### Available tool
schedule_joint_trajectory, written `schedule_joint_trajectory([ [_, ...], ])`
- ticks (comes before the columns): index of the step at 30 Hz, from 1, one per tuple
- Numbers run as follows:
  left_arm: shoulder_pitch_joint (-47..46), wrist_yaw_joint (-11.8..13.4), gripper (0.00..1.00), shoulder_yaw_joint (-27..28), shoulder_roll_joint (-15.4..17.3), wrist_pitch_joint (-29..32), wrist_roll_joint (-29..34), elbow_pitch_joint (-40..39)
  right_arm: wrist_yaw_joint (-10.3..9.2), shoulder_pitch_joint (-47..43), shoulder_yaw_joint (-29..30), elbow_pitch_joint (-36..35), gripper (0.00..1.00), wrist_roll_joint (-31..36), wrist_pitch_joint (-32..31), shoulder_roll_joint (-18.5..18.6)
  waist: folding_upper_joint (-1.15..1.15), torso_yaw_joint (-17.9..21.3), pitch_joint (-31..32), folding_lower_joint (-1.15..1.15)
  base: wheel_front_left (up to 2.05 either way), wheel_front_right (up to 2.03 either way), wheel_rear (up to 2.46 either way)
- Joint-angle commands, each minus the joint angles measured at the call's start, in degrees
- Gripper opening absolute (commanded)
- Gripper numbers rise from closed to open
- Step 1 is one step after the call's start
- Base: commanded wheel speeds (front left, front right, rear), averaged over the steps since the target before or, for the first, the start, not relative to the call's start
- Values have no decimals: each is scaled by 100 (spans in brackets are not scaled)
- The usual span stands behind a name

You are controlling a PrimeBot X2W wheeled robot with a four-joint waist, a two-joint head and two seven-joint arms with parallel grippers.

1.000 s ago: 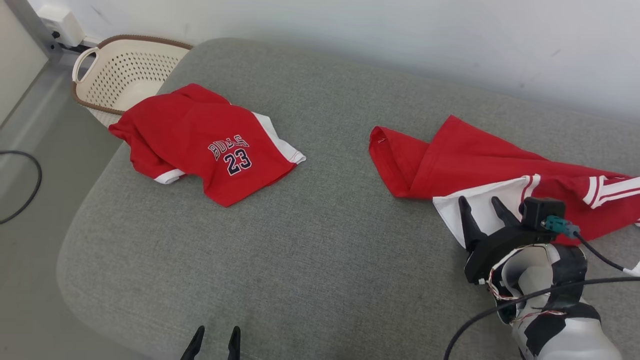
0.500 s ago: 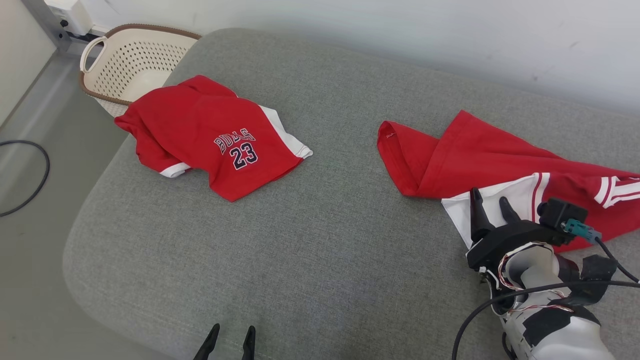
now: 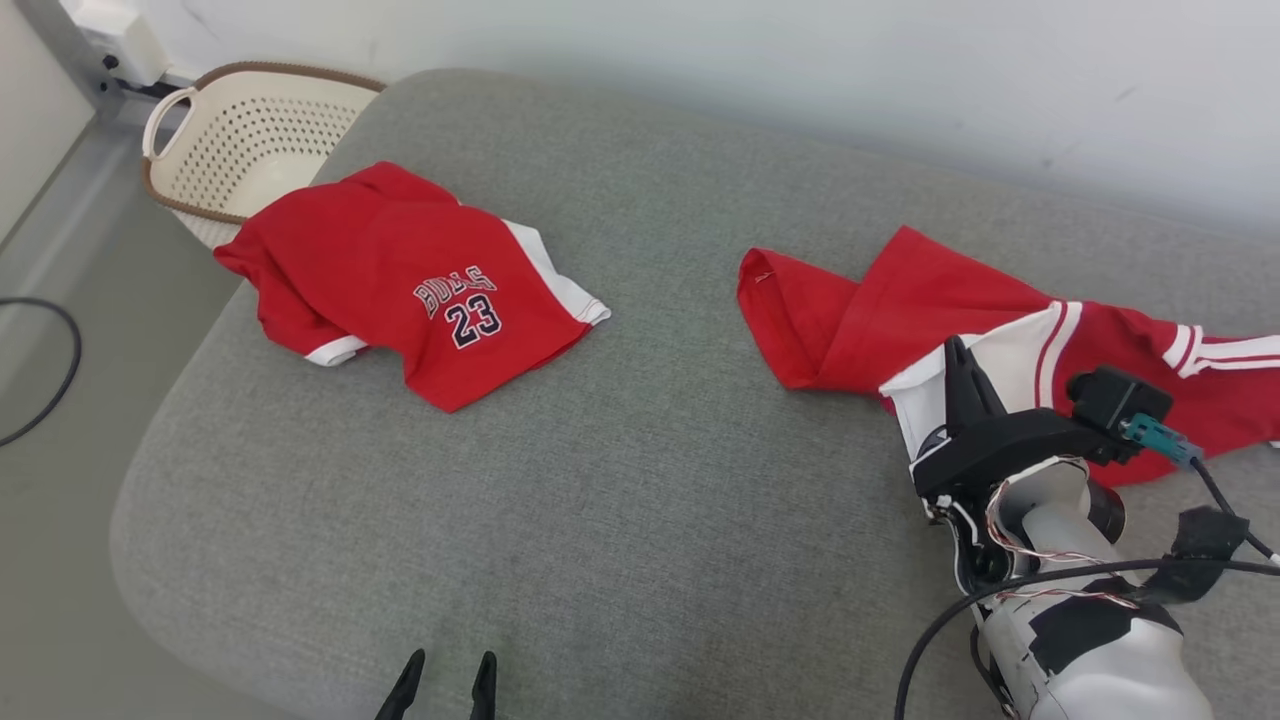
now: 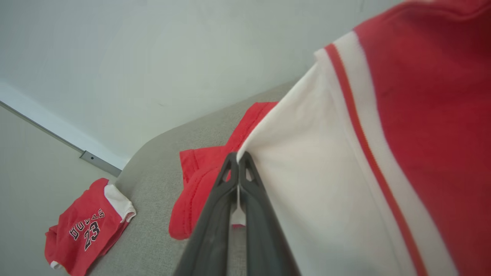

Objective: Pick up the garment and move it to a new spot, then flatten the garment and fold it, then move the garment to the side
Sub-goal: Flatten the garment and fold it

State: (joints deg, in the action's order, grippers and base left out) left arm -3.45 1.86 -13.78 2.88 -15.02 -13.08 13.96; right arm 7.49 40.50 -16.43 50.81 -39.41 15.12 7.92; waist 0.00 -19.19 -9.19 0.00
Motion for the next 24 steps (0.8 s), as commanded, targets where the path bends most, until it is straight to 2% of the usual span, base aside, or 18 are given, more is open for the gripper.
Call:
schedule_joint_trajectory([
  [1, 119, -4, 100, 41, 0, -25, 14, 5, 1, -103, -42, -186, 0, -137, 1, 41, 0, 157, 140, 0, 0, 0, 0],
  [4, 168, -48, 100, 152, 4, -25, 55, -16, 1, -278, -161, -693, 0, -430, 2, 193, 0, 383, 276, 0, 0, 0, 0],
  [8, 227, -100, 100, 251, 2, -25, 96, -28, 1, -687, -422, -1463, 0, -802, -75, 614, 0, 796, 434, 0, 0, 0, 0],
  [9, 227, -100, 100, 251, 2, -25, 96, -28, 1, -687, -422, -1463, 0, -802, -75, 614, 0, 796, 434, 0, 0, 0, 0],
  [14, 163, -151, 100, 295, 0, -25, 103, -53, 1, -1473, -695, -2275, 0, -1115, -289, 1289, 0, 1309, 557, 0, 0, 0, 0],
  [18, 67, -165, 100, 284, 0, -25, 94, -65, 1, -2143, -605, -2503, 0, -1357, -360, 1613, 0, 1633, 595, 0, 0, 0, 0],
  [24, 85, -214, 100, 272, 1, -25, 126, -27, 1, -3156, -614, -2613, 0, -1643, -417, 1674, 0, 2013, 762, 0, 0, 0, 0],
])
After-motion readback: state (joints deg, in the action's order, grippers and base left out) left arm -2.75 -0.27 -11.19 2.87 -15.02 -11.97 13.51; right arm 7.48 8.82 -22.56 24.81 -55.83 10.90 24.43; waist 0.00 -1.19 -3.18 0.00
